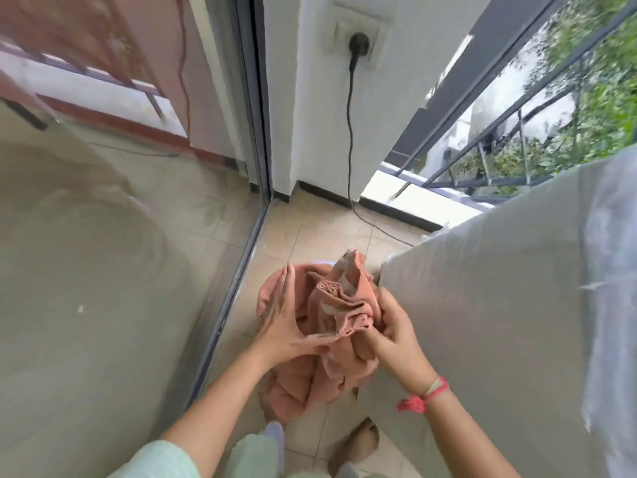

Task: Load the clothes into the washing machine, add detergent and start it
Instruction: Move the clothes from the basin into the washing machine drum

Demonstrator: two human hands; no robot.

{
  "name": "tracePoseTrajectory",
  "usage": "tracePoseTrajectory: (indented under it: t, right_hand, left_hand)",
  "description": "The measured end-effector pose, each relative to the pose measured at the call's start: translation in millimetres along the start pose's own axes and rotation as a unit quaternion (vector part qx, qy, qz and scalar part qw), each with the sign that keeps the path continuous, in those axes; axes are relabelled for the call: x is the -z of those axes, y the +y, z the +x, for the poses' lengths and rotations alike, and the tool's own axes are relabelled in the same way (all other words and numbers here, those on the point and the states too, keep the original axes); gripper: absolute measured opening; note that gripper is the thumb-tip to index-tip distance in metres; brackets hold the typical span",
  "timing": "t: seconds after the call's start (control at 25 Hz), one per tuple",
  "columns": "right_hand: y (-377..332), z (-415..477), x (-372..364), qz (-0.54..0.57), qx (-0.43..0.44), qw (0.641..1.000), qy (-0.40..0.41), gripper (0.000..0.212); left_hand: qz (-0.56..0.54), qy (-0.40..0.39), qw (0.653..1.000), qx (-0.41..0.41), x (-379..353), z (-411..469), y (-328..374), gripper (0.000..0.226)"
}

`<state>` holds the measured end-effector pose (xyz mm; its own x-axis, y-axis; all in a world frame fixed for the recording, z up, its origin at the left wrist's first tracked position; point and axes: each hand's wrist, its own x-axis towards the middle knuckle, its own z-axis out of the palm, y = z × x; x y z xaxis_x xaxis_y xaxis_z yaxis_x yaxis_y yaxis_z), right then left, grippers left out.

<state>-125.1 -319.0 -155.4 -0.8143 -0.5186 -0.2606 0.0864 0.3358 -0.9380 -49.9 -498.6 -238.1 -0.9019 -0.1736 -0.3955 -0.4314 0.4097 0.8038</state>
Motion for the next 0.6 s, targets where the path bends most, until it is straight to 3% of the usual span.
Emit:
tracePoseTrajectory:
  t: [0.12,0.2,0.28,0.4,0.48,0.56,0.6]
  right_hand:
    - [-75.3,-27.6,40.4,0.215,-0.015,0.976,-0.007,0.054]
    - [-118.6,-47.4,66.7,0.28,-0.007,0.959,-0.045,0.044]
    - [-150.1,-63.4,85.8,0.308,0.018,0.949,-0.058,0.033]
    - [-183.6,-78.3,103.9,0.328,0.04,0.944,-0.022,0.046]
    - [-196.5,-82.3,111.0,0.338,0.052,0.94,0.0,0.061]
    - [-208.1,-86.6,113.2,0.365,0.065,0.929,0.023,0.074]
    - [-211.7,-87.6,113.8,0.381,0.076,0.921,0.034,0.067]
  left_hand:
    - [0.03,-0.025,0.999,-0.017,23.3,3.8,53.0,0.146]
    - [0.015,-0.047,0.999,-0.02,40.4,-5.2,86.4,0.152]
    - [0.0,-0.056,0.998,-0.034,55.9,-14.6,109.0,0.142]
    - [-0.029,-0.062,0.995,-0.066,77.0,-28.3,137.2,0.07]
    - [-0.077,-0.053,0.993,-0.077,87.5,-35.1,157.3,0.046]
    - [-0.19,-0.055,0.978,-0.063,102.0,-45.5,178.3,0.065]
    - [-0.251,-0.065,0.964,-0.059,109.7,-50.2,186.5,0.078]
